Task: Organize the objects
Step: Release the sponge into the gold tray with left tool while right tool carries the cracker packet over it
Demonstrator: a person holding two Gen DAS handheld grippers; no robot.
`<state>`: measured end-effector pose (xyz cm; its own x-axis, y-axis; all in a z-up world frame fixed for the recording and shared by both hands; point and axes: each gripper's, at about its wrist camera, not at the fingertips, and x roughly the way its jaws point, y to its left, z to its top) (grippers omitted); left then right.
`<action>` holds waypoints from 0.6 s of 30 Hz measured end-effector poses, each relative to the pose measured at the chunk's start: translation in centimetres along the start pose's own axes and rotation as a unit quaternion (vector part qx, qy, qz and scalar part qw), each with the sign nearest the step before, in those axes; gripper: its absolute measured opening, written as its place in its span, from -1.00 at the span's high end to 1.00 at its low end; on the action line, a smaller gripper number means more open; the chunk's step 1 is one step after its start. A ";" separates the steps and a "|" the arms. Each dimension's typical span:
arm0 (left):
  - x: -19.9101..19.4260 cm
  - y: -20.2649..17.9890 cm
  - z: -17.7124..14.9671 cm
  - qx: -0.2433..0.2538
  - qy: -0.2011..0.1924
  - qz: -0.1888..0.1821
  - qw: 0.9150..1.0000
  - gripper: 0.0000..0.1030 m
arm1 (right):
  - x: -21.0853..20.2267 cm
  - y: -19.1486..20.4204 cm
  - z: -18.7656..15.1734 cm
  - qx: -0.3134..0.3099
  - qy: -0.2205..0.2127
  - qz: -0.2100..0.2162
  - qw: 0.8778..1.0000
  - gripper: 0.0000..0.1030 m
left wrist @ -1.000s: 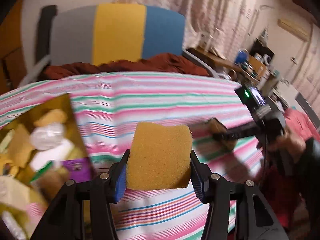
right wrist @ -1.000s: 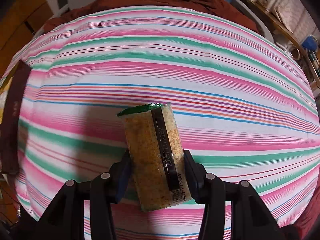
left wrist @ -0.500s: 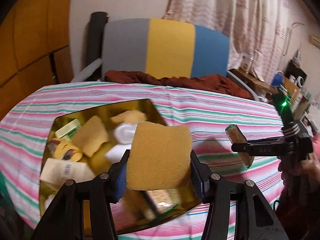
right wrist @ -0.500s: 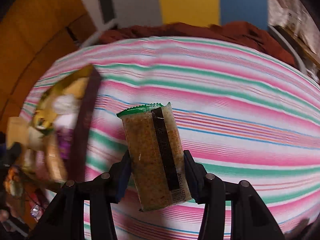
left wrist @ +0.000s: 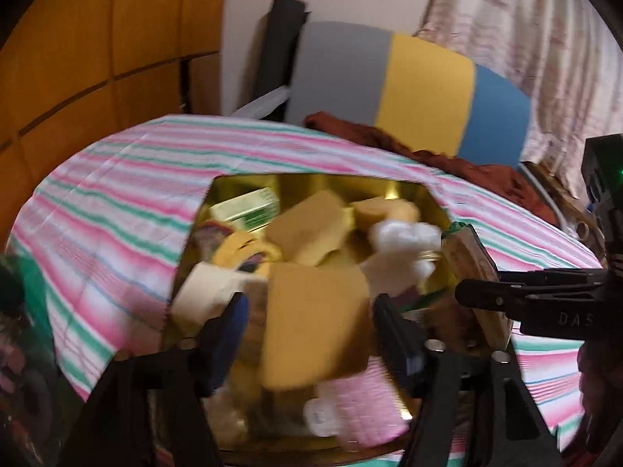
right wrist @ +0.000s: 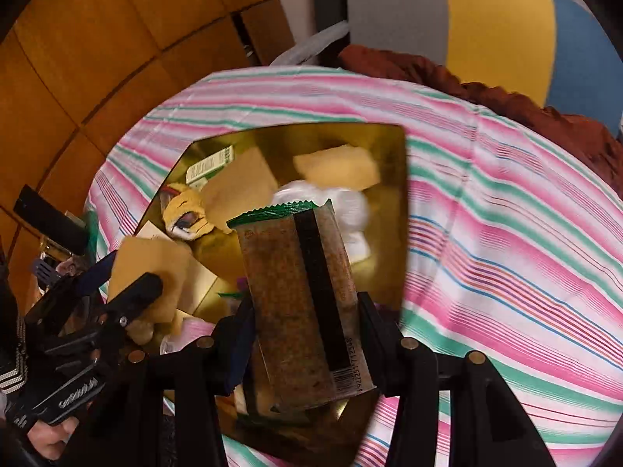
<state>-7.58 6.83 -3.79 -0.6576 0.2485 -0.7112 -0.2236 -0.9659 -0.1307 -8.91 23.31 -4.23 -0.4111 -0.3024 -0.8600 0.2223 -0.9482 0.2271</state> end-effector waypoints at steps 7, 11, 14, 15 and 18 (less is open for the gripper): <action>-0.6 1.5 -0.3 -0.024 -0.011 0.018 0.999 -1.00 | 2.2 0.9 0.3 -0.006 0.005 0.002 1.000 -0.26; -1.2 1.8 -0.4 -0.033 -0.013 0.027 0.999 -1.00 | 0.8 1.0 0.1 -0.015 -0.023 -0.012 1.000 -0.54; -2.0 1.5 -0.3 -0.032 -0.022 0.052 0.998 -1.00 | -0.5 1.3 -0.1 -0.024 -0.047 -0.025 0.998 -0.62; -2.4 1.4 -0.1 -0.033 -0.026 0.066 0.997 -1.00 | -1.0 1.4 -0.3 -0.027 -0.054 -0.032 0.998 -0.62; -3.4 1.0 0.4 -0.041 -0.035 0.103 0.993 -1.00 | -1.9 1.7 -1.0 -0.025 -0.070 -0.046 0.996 -0.62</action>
<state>-5.85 5.01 -1.25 -0.7320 0.0472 -0.6796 -0.0219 -0.9987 -0.0458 -6.91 22.37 -2.67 -0.5504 -0.2288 -0.8029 0.2205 -0.9674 0.1245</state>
